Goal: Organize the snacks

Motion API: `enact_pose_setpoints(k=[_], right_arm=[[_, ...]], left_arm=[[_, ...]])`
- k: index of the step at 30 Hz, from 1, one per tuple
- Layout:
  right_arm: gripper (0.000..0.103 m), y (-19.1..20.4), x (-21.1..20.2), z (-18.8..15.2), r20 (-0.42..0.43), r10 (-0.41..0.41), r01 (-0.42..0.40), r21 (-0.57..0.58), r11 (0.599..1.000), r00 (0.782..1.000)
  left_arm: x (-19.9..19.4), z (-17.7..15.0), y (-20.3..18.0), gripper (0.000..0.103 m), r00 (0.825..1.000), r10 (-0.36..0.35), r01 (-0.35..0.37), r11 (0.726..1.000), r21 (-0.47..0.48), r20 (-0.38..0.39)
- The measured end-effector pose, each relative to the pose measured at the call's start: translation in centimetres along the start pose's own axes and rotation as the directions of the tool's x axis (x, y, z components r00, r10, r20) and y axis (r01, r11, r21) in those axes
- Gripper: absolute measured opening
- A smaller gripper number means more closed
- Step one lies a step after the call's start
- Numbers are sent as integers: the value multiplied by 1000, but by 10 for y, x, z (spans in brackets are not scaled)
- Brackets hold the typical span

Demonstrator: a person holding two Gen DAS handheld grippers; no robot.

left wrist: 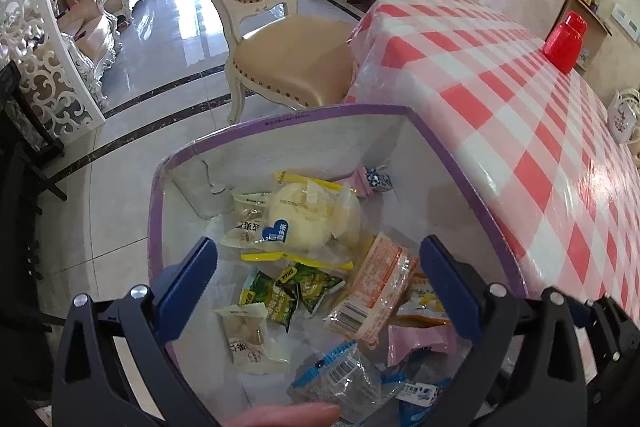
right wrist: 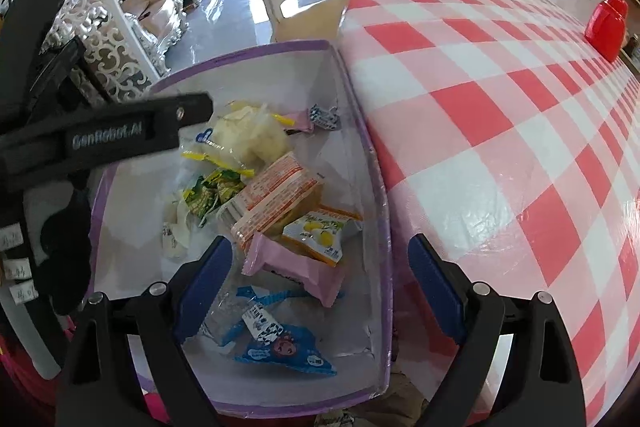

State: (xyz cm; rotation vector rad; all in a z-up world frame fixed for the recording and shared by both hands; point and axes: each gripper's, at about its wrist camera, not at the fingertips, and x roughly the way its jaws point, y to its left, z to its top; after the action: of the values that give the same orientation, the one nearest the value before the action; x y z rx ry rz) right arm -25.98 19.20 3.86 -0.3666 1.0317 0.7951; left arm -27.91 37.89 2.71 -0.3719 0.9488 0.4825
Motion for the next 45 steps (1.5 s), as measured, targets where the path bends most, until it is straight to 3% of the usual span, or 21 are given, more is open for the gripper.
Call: enact_pose_setpoints(k=[10, 45], right_arm=[[87, -8, 6, 4, 6, -15, 15, 37, 999, 1000], [87, 5, 6, 1, 13, -2, 2, -17, 1000, 1000]], left_arm=[[3, -3, -10, 101, 1000, -5, 5, 999, 53, -10], [12, -3, -7, 101, 1000, 10, -9, 999, 52, -25]])
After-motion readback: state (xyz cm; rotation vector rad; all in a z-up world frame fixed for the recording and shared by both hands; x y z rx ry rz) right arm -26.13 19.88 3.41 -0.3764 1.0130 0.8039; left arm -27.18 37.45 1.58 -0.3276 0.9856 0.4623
